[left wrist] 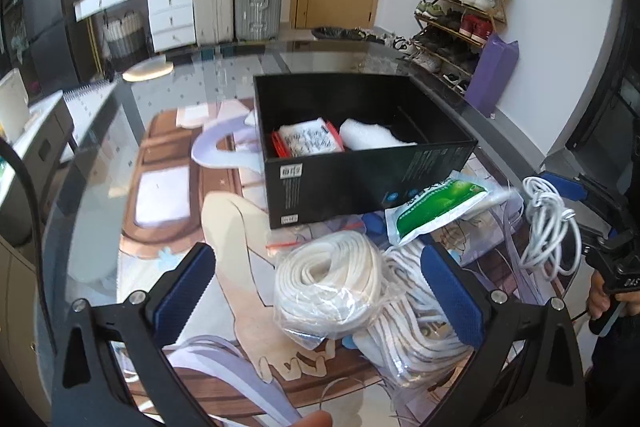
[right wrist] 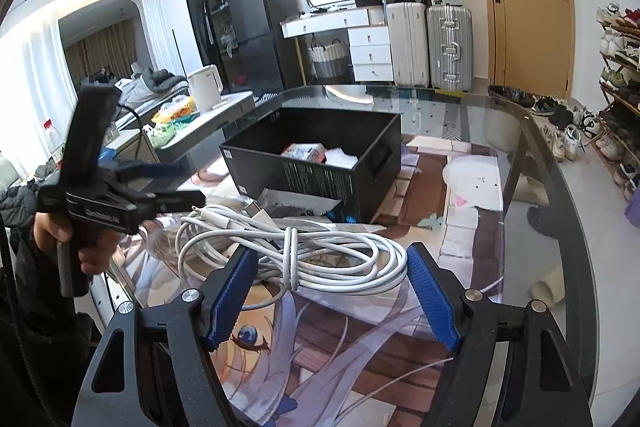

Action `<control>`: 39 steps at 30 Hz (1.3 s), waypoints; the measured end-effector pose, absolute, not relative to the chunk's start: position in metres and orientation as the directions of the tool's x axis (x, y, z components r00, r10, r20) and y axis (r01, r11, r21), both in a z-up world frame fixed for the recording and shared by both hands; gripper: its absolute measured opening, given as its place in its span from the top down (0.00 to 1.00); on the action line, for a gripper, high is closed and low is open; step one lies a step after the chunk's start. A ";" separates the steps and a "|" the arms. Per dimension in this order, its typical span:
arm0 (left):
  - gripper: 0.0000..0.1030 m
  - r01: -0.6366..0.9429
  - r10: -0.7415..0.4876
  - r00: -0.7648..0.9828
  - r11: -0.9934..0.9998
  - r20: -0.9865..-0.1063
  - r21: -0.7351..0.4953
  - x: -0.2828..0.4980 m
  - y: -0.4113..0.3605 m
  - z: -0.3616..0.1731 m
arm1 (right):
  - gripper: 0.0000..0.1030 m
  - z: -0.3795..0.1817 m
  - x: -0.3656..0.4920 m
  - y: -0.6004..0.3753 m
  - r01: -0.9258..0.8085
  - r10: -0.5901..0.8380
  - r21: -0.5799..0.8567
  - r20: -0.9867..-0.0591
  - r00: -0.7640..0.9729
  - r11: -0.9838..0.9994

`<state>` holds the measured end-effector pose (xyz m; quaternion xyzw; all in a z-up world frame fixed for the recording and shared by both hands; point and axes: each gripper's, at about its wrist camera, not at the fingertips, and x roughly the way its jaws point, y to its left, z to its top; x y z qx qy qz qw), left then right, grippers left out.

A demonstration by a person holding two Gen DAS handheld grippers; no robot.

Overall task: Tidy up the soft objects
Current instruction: 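Grasp the white cable coil with the right gripper while the left gripper grasps the bagged white rope, then carry the cable coil and bagged rope over the black box with both grippers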

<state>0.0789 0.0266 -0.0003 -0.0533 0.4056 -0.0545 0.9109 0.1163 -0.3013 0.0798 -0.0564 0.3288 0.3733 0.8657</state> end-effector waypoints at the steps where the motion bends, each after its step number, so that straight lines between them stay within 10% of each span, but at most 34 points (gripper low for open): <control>1: 0.00 0.051 -0.145 0.659 0.987 -0.738 -0.149 0.080 0.028 -0.003 | 0.25 0.080 0.116 -0.301 -0.684 0.611 0.149 -0.609 0.506 0.714; 14: 0.05 0.020 -0.212 0.595 0.968 -0.776 -0.249 0.083 0.035 -0.018 | 0.25 0.081 0.113 -0.303 -0.685 0.625 0.159 -0.590 0.511 0.711; 24: 0.55 0.075 -0.242 0.582 0.967 -0.777 -0.245 0.079 0.030 -0.012 | 0.25 0.080 0.113 -0.301 -0.686 0.629 0.160 -0.582 0.515 0.710; 39: 0.58 0.110 -0.203 0.685 0.978 -0.699 -0.176 0.060 0.039 0.027 | 0.25 0.094 0.108 -0.308 -0.660 0.620 0.149 -0.539 0.570 0.736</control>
